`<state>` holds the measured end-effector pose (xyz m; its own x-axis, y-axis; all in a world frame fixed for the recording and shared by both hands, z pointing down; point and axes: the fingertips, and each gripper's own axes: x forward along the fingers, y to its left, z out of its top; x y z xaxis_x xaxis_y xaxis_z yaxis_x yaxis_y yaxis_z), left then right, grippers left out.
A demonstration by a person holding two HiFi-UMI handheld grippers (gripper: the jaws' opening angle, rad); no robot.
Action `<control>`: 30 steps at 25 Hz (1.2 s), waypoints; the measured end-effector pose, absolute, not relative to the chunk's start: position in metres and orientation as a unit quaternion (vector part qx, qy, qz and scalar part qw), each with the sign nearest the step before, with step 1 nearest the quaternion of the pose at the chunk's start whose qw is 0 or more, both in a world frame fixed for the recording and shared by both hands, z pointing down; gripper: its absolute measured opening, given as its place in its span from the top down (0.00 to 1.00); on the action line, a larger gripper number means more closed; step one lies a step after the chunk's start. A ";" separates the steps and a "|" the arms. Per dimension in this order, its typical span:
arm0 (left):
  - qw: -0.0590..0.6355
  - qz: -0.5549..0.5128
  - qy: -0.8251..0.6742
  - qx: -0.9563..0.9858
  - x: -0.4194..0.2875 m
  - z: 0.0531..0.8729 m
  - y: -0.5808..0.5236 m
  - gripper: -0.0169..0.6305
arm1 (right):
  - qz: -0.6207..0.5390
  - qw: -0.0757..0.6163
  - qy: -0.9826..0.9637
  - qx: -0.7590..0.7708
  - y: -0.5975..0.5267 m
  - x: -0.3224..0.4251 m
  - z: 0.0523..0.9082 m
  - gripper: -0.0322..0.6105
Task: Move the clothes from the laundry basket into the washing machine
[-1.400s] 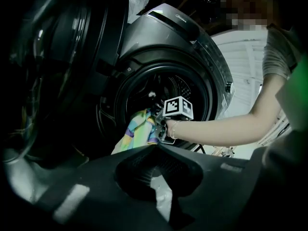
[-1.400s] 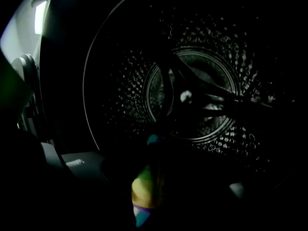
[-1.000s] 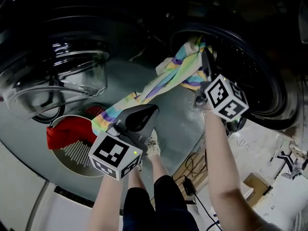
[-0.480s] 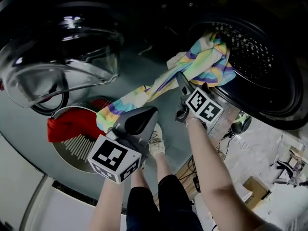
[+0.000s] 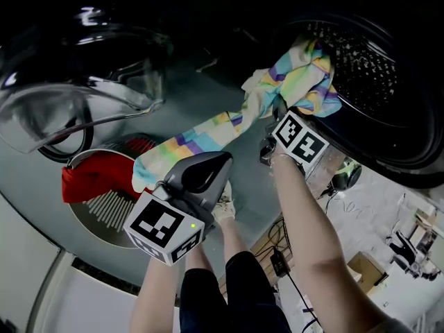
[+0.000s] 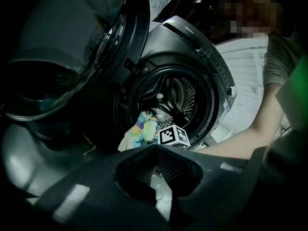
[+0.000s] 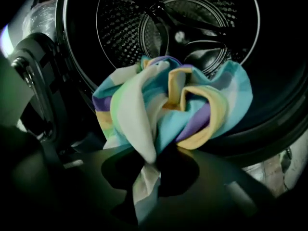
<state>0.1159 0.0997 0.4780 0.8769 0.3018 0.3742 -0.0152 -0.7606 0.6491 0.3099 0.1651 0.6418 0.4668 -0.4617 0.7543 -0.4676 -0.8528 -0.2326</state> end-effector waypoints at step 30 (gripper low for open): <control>0.312 0.234 0.097 0.916 0.144 0.441 0.093 0.97 | 0.344 -0.074 -0.243 0.904 0.150 0.445 0.510 0.33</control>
<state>0.1442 0.0927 0.4409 0.8715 0.3241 0.3681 0.0316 -0.7861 0.6173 0.4448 0.1505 0.5103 0.6445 -0.4908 0.5863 -0.3884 -0.8706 -0.3019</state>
